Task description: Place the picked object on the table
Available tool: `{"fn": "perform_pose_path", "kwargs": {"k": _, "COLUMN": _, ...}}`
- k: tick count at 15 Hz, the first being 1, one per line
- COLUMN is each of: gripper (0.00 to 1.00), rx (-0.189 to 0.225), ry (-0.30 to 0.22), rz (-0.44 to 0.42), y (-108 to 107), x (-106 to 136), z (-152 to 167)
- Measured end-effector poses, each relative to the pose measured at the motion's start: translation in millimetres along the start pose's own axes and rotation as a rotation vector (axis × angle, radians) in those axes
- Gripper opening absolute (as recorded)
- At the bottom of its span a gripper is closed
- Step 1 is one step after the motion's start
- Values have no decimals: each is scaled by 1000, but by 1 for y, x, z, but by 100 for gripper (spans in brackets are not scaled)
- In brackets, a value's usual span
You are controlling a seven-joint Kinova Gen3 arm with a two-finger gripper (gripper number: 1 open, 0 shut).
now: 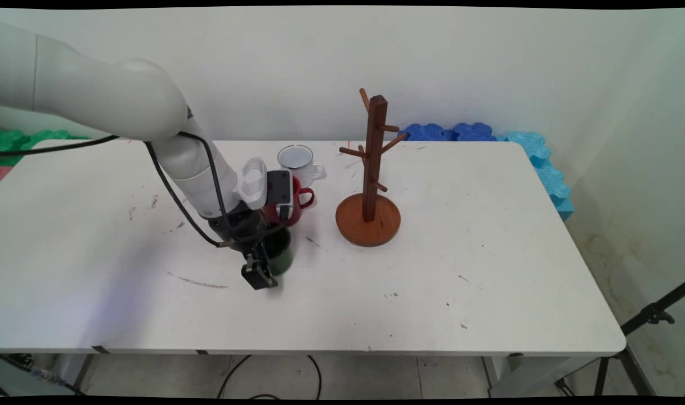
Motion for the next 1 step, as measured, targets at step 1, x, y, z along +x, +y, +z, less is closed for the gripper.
{"fn": "perform_pose_path", "kwargs": {"k": 1, "gripper": 100, "rx": -4, "ry": 9, "rz": 1, "y": 1, "x": 1, "z": 0}}
